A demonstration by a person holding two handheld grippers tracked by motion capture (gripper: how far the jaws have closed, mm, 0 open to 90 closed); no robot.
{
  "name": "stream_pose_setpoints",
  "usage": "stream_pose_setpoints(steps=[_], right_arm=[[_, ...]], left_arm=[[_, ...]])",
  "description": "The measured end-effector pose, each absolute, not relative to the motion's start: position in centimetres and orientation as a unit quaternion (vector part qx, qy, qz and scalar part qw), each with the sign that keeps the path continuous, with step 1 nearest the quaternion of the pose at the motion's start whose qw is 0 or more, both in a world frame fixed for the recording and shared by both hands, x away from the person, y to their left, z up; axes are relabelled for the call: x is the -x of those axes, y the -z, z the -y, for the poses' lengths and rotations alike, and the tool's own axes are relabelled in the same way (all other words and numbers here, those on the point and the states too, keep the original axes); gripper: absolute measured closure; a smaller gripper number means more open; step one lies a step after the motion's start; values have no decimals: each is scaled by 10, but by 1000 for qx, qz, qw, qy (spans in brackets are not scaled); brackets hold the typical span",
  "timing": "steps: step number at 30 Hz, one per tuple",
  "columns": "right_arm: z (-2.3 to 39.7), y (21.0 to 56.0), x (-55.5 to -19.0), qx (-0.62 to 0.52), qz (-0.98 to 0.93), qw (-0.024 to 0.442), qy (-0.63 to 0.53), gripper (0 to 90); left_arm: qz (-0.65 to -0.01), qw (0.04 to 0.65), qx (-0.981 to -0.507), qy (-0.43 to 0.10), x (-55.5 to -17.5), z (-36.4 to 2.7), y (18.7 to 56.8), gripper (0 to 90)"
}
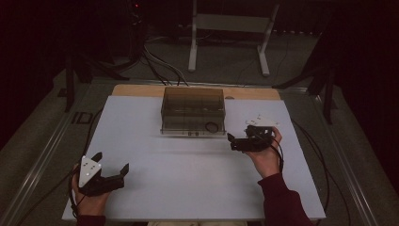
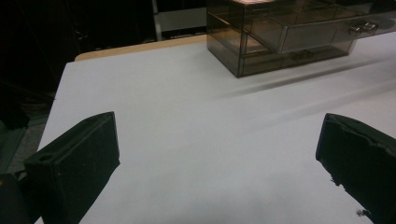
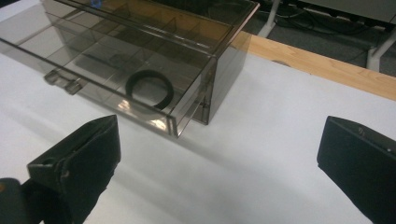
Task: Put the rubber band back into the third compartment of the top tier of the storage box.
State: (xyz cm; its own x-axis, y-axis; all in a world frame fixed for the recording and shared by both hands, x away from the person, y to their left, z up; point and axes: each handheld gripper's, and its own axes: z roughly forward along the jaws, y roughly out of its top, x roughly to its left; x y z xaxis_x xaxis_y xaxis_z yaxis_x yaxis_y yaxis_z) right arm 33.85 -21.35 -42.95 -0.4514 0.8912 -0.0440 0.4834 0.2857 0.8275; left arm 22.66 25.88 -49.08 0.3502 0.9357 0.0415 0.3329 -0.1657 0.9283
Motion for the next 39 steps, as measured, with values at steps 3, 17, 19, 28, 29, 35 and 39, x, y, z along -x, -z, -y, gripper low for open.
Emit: stream_pose_setpoints(steps=[3,17,19,28,29,35,39], right_arm=[[216,431,-331,-453,-756,264,-392,1],[244,457,-309,-469,-745,267,-391,1],[247,462,-304,-472,-744,262,-394,1],[258,480,-284,-463,-735,270,-416,1],[260,480,-283,-460,-734,269,-421,1],[268,484,-274,-453,-727,273,-438,1],[275,488,-268,-449,-725,276,-443,1]], left_arm=[[-461,452,-686,-336,-226,-259,490,3],[-463,452,-685,-336,-226,-259,490,2],[-462,452,-685,-336,-226,-259,489,2],[-462,454,-684,-335,-226,-260,489,2],[-461,454,-684,-335,-226,-260,489,2],[-458,459,-684,-334,-226,-259,489,2],[-457,466,-683,-330,-226,-260,488,2]])
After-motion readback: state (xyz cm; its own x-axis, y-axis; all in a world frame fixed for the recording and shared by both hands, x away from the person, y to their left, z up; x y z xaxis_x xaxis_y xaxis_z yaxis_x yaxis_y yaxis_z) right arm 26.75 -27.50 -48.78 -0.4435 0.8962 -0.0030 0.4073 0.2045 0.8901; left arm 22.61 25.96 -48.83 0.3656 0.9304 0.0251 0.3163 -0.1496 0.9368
